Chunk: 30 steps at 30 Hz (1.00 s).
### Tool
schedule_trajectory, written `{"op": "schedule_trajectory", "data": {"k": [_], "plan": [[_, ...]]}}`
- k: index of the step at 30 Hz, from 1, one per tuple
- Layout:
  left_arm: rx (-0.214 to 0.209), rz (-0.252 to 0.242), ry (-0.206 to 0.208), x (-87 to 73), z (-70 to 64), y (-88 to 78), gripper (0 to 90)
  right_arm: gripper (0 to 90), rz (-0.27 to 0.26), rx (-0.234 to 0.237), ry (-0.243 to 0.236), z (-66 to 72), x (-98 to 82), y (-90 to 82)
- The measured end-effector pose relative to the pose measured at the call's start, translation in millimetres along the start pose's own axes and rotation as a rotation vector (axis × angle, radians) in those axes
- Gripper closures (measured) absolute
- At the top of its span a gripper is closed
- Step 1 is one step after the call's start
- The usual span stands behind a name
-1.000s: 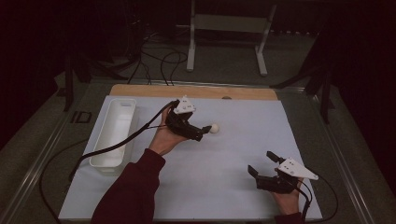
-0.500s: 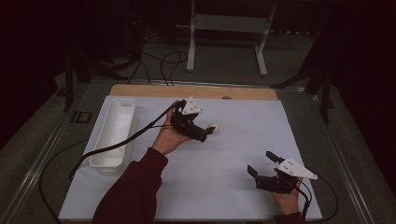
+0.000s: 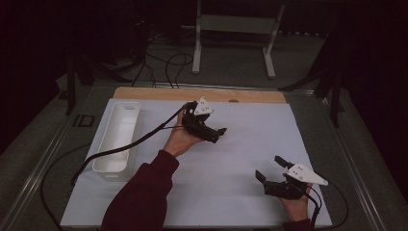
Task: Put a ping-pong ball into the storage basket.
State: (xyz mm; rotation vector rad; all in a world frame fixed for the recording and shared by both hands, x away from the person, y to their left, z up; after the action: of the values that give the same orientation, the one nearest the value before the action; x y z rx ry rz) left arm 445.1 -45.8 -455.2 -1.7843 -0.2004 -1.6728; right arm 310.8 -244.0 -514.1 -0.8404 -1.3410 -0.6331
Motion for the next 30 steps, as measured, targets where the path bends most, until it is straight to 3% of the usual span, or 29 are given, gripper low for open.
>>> {"op": "schedule_trajectory", "data": {"k": [6, 8, 11, 24, 30], "plan": [[0.009, 0.021, 0.029, -5.1, -0.1, 16.5, 0.1, 7.6, 0.001, 0.002, -0.001, 0.7, -0.2, 0.4], [0.003, -0.001, 0.001, -5.3, 0.2, 22.7, 0.7, 7.6, 0.000, 0.000, 0.001, 0.3, 0.2, -0.2], [0.015, 0.010, -0.031, -13.3, 6.2, 29.5, 0.7, 7.6, -0.007, -0.002, 0.003, -0.2, 1.3, -1.5], [0.025, 0.068, -0.044, -34.7, 12.5, 43.4, 0.3, 7.6, -0.010, -0.002, 0.005, -0.4, 1.5, -1.7], [0.023, 0.069, -0.049, -40.8, 15.1, 49.3, 0.3, 7.6, -0.010, -0.002, 0.007, -0.4, 1.6, -2.3]]}}
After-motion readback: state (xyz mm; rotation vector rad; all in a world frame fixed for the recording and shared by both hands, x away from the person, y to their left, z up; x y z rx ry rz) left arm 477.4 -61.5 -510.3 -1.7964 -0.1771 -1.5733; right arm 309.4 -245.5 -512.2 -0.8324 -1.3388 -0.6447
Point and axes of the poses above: each handheld gripper's, and its own axes: y roughly forward along the jaws, x roughly out of its top, z roughly to its left, the point moved 9 cm from there along y, roughly forward along the jaws, and after that the axes turned 9 degrees about -z, right-handed, at the moved point
